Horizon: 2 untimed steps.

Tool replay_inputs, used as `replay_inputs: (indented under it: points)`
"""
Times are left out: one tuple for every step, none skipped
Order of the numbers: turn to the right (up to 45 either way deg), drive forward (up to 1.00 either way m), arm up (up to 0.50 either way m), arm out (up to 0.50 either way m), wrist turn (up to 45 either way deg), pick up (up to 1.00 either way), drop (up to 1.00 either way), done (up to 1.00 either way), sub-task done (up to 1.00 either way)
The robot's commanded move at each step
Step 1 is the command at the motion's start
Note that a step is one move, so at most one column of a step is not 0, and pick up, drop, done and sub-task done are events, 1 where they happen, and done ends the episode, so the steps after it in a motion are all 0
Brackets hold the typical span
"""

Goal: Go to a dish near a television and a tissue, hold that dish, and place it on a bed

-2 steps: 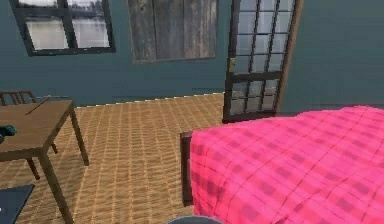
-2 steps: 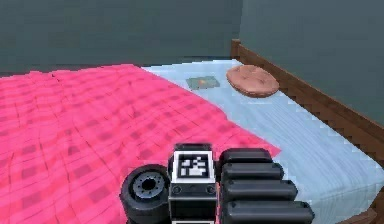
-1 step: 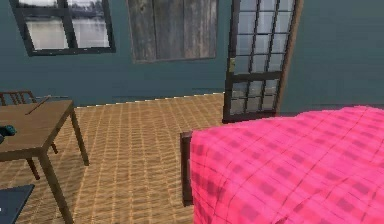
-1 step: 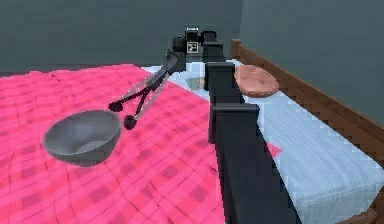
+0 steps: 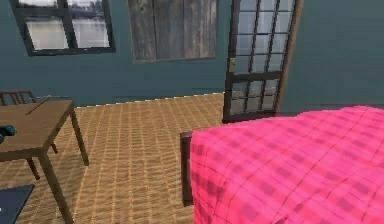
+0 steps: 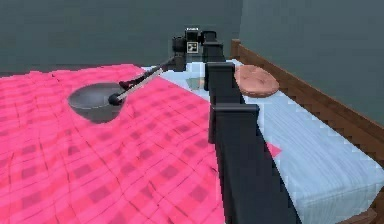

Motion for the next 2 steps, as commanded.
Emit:
replay_inputs:
  points:
    - [0.0, 0.00, -0.04, 0.00, 0.0, 0.00, 0.00, 0.00, 0.00]
    - [0.0, 0.00, -0.32, 0.00, 0.0, 0.00, 0.00, 0.00, 0.00]
